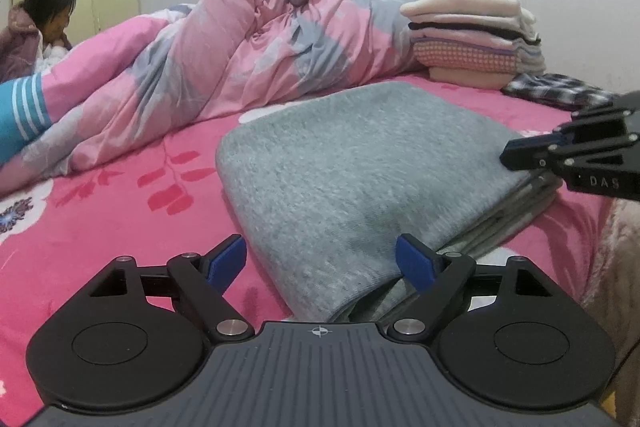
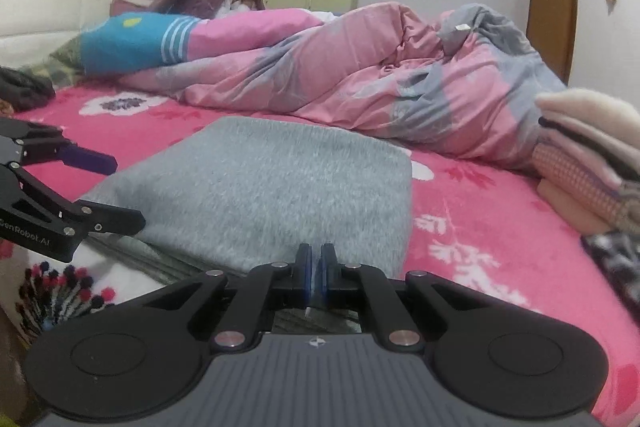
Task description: Fold clothes
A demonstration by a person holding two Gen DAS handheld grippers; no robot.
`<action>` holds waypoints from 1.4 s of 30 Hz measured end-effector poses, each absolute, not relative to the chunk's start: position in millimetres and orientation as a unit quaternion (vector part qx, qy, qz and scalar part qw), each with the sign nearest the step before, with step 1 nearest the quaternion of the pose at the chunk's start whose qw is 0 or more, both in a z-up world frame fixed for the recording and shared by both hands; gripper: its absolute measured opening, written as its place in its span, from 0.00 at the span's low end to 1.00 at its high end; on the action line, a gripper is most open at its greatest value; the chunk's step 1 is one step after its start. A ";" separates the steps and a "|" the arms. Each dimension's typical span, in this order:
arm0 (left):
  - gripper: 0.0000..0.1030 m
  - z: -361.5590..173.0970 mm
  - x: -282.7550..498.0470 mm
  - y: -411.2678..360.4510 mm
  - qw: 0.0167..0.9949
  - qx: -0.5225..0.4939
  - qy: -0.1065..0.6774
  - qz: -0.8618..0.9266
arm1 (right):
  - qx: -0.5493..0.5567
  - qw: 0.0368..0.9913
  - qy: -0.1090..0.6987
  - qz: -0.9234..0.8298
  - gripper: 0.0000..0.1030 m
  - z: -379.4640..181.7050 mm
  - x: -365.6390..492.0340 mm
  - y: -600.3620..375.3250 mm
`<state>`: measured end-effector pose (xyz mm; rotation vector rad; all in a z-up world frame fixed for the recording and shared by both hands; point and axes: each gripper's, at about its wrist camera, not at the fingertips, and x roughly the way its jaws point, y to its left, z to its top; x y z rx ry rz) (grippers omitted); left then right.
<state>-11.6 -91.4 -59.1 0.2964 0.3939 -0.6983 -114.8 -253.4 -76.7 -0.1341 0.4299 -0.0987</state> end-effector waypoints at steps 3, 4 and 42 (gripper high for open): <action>0.81 -59.1 -11.7 -90.9 0.911 0.143 0.191 -0.337 | -0.060 0.976 0.197 -0.068 0.04 -61.7 -122.7 -249.5; 0.81 -59.0 -11.7 -90.9 0.911 0.143 0.191 -0.337 | -0.062 0.976 0.193 -0.077 0.04 -60.4 -124.0 -249.9; 0.92 -54.6 11.1 -120.4 0.888 0.120 0.195 -0.398 | 0.073 0.946 0.307 -0.077 0.05 -61.9 56.4 -360.3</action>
